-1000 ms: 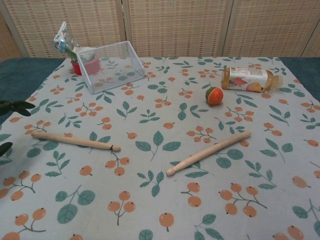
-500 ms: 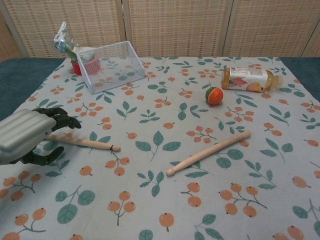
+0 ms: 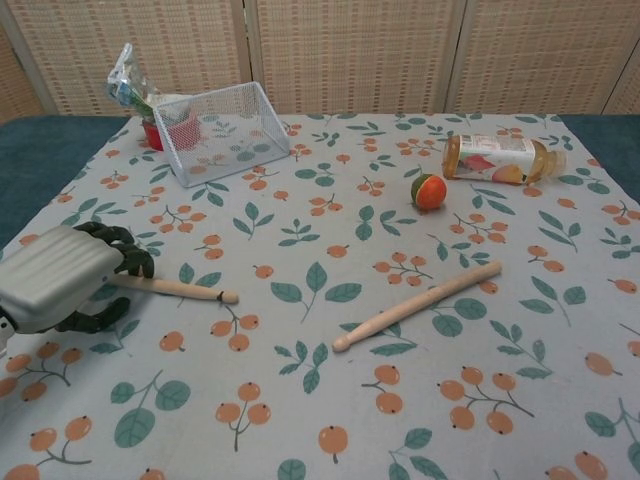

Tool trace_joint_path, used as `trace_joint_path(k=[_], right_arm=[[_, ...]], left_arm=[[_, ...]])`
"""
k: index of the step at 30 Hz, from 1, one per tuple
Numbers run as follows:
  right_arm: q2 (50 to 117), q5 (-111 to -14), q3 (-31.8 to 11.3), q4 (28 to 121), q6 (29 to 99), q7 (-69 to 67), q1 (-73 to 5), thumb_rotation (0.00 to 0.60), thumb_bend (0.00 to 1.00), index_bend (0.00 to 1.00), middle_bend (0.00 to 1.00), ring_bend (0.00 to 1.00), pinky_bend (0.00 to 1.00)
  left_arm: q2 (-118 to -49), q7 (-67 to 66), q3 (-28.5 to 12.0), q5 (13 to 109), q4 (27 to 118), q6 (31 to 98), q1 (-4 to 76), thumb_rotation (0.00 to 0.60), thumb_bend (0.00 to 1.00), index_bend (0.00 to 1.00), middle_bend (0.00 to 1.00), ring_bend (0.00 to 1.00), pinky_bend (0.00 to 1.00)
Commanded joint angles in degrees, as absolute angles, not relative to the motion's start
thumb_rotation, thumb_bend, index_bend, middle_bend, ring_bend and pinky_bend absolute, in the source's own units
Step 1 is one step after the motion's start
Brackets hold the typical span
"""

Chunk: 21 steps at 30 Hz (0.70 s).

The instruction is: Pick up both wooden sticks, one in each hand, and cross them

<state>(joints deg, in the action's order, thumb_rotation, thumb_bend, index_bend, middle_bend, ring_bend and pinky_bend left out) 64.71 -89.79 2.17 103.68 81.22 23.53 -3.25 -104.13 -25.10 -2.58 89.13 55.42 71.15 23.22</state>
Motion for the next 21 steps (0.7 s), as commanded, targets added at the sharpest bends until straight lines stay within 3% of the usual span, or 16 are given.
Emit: trace_joint_path(k=[1,6,13,21], right_arm=[[64.7,-89.8,2.2,103.8,81.3,23.5,-3.2,0.600,0.30,0.00,0.00,0.00,0.00],[64.7,-90.0,2.3,103.9,81.3,23.6,-3.2,0.600,0.30,0.00,0.00,0.00,0.00],[64.5,-90.0,2.3,104.0,81.4,23.5,-3.1,0.600,0.30,0.00,0.00,0.00,0.00],[64.5,-90.1,2.3,104.0,81.4,23.5,-3.0,0.600,0.30,0.00,0.00,0.00,0.00]], left_arm=[[-104.6,-25.1,-2.4,88.8,54.4,71.2,23.3,0.600,0.46,0.37,0.39,0.21,0.25],[-105.2,-25.5,-2.6,88.0,52.4,70.4,23.7,0.600,0.46,0.41,0.41,0.21,0.25],[-106.6,-25.7,-2.7,87.6,49.6,71.5,23.6,0.600,0.46,0.53,0.55,0.31,0.27],[-106.9,-26.9,-2.7,86.8,49.0,71.3,23.6,0.600,0.46,0.58,0.61,0.34,0.27]])
